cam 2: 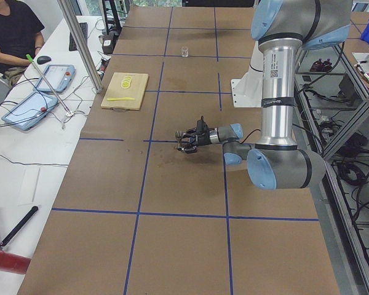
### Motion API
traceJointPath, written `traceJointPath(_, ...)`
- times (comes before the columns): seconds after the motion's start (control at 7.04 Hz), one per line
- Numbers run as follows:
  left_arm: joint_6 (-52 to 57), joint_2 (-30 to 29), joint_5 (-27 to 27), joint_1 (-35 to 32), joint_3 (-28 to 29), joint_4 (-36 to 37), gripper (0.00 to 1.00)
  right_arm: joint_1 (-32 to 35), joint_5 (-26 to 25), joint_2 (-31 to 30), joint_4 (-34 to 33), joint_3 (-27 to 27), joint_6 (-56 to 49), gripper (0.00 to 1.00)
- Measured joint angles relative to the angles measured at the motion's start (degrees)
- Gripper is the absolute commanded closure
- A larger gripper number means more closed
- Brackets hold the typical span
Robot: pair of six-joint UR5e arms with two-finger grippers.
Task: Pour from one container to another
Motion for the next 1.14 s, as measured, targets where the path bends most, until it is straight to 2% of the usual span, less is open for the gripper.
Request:
traceJointPath(0.14,0.41,-0.08,-0.02,-0.38,-0.01,-0.03,0.3,0.0,0.0,0.0,0.0,0.0,-0.01,0.0)
traceJointPath(0.57,0.74,-0.54,-0.03,-0.58,-0.01,-0.05,0.55,0.0,0.0,0.0,0.0,0.07,-0.02,0.0)
traceJointPath(0.71,0.8,-0.88,-0.03,-0.63,0.0,-0.05,0.66,0.0,0.0,0.0,0.0,0.08,-0.02,0.0)
traceJointPath(0.85,0.89,-1.05,-0.03,-0.64,0.0,-0.05,0.93,0.0,0.0,0.0,0.0,0.09,-0.02,0.0)
traceJointPath(0.99,0.97,-1.14,-0.03,-0.64,0.0,-0.05,1.0,0.0,0.0,0.0,0.0,0.08,-0.02,0.0)
traceJointPath(1.14,1.03,-1.13,-0.05,-0.67,-0.03,-0.07,1.0,0.0,0.0,0.0,0.0,0.11,-0.01,0.0)
